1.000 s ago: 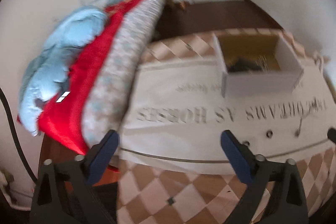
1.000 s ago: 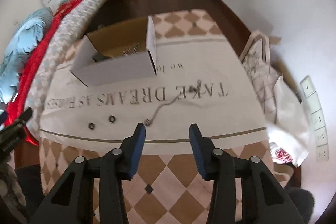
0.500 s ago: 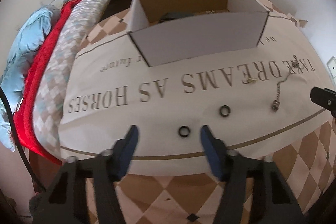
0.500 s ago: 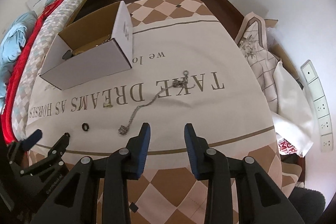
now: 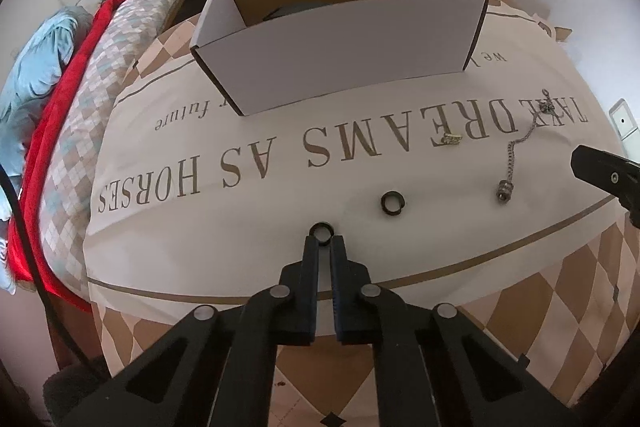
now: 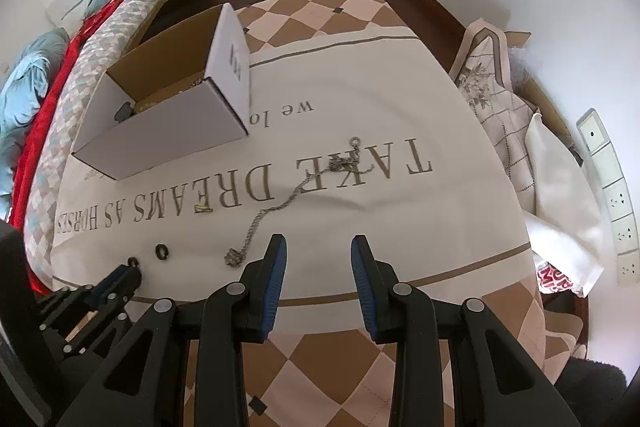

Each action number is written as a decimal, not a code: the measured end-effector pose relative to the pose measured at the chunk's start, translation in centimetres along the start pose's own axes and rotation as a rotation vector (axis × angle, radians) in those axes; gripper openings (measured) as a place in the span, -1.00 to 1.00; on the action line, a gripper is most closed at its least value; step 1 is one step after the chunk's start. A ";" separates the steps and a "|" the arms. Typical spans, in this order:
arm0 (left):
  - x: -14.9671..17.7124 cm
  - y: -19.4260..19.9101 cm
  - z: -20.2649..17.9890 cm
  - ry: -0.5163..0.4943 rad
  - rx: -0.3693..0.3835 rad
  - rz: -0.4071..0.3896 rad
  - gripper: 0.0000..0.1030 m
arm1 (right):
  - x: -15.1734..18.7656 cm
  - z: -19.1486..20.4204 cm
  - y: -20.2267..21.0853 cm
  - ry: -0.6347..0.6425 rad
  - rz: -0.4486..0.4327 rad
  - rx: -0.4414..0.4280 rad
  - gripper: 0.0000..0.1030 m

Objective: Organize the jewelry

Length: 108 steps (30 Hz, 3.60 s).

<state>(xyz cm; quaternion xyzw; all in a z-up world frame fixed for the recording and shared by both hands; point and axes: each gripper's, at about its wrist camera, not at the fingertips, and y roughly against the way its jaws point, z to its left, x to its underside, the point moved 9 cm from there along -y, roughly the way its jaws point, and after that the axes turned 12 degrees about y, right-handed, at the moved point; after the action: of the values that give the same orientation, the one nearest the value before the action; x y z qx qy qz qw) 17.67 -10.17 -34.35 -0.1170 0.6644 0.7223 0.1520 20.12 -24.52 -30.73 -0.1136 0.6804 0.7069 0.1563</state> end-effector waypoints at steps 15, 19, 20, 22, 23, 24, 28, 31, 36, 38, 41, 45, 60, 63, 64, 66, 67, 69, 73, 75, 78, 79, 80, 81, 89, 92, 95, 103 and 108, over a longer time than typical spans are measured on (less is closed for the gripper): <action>-1.5 -0.7 9.0 0.068 -0.120 -0.040 -0.97 | -0.8 8.3 -0.2 0.125 -0.020 -0.123 -0.31; -1.3 -1.1 12.0 0.107 -0.150 -0.035 -0.97 | -0.7 11.4 -1.3 0.163 -0.011 -0.144 -0.31; -1.3 -1.2 12.8 0.114 -0.158 -0.034 -0.97 | -0.7 12.0 -1.5 0.174 -0.010 -0.147 -0.31; -1.2 -1.3 13.8 0.126 -0.168 -0.032 -0.97 | -0.8 13.3 -1.9 0.195 -0.007 -0.153 -0.31; -1.1 -1.3 14.2 0.129 -0.172 -0.033 -0.97 | -0.8 13.8 -2.1 0.206 -0.006 -0.151 -0.31; -1.1 -1.3 14.6 0.133 -0.179 -0.034 -0.97 | -0.8 14.3 -2.2 0.214 -0.005 -0.151 -0.31; -0.8 -1.3 15.8 0.147 -0.189 -0.032 -0.97 | -0.8 15.7 -3.0 0.236 0.005 -0.144 -0.31; -0.8 -1.5 16.3 0.154 -0.191 -0.029 -0.97 | -0.8 15.9 -3.6 0.243 0.016 -0.130 -0.31; -0.8 -1.6 16.6 0.159 -0.187 -0.027 -0.97 | -0.6 15.7 -4.2 0.247 0.024 -0.109 -0.31; -0.8 -1.6 16.6 0.159 -0.186 -0.027 -0.97 | -0.6 15.6 -4.3 0.244 0.025 -0.108 -0.31; -0.9 -1.7 16.7 0.160 -0.182 -0.025 -0.97 | -0.8 15.4 -4.4 0.244 0.026 -0.097 -0.31; -1.0 -1.6 16.7 0.161 -0.182 -0.027 -0.97 | -0.6 15.2 -4.7 0.240 0.031 -0.090 -0.31; -1.2 -1.6 16.7 0.160 -0.184 -0.029 -0.97 | -0.7 14.5 -4.7 0.232 0.005 -0.089 -0.77; -1.3 -1.5 16.8 0.163 -0.185 -0.028 -0.97 | -0.8 14.4 -4.5 0.230 -0.007 -0.087 -0.77; -1.4 -1.5 16.8 0.164 -0.185 -0.029 -0.97 | -0.8 14.4 -4.4 0.228 -0.013 -0.088 -0.77; -1.4 -1.3 16.9 0.168 -0.184 -0.029 -0.97 | -0.9 14.4 -4.2 0.225 -0.022 -0.089 -0.77; -1.4 -1.2 16.9 0.169 -0.184 -0.031 -0.97 | -1.0 14.3 -4.1 0.225 -0.028 -0.089 -0.77; -1.5 -1.1 16.9 0.171 -0.183 -0.035 -0.97 | -1.2 14.3 -3.7 0.222 -0.039 -0.092 -0.77; -1.7 -0.7 16.9 0.175 -0.176 -0.042 -0.97 | -2.0 13.6 -2.4 0.199 -0.072 -0.099 -0.94; -1.8 -0.6 16.8 0.176 -0.172 -0.045 -0.97 | -2.3 13.2 -1.9 0.179 -0.079 -0.121 -0.94; -1.9 -0.5 16.7 0.178 -0.169 -0.047 -0.97 | -2.2 13.5 -1.9 0.150 -0.047 -0.223 -0.90; -1.9 -0.5 16.7 0.180 -0.168 -0.046 -0.97 | -2.1 13.6 -1.9 0.151 -0.048 -0.237 -0.72; -1.9 -0.4 16.8 0.182 -0.168 -0.047 -0.97 | -2.0 14.0 -2.0 0.164 -0.046 -0.241 -0.56; -1.9 -0.4 16.8 0.183 -0.168 -0.047 -0.97 | -1.9 14.3 -2.1 0.171 -0.042 -0.258 -0.17; -1.6 -0.4 18.0 0.204 -0.180 -0.044 -0.97 | 0.0 17.8 -3.5 0.262 -0.014 -0.254 -0.07; -1.4 -0.4 18.5 0.211 -0.185 -0.043 -0.97 | 0.6 18.7 -4.1 0.303 -0.010 -0.221 -0.12; -1.4 -0.4 18.7 0.223 -0.177 -0.039 -0.97 | 1.0 19.2 -4.2 0.348 -0.021 -0.186 -0.27; -2.4 0.7 13.0 0.234 0.031 -0.011 -0.81 | -1.3 14.0 -1.0 0.182 -0.107 -0.172 -0.29; -2.8 0.9 5.8 0.114 0.112 -0.016 -0.18 | -1.6 6.0 0.5 0.063 -0.099 -0.081 -0.29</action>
<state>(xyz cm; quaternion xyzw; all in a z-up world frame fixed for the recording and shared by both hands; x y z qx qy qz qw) 20.09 -4.60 -31.99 -0.1545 0.7105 0.6748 0.1259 21.76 -18.66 -29.42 -0.1756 0.6492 0.7215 0.1646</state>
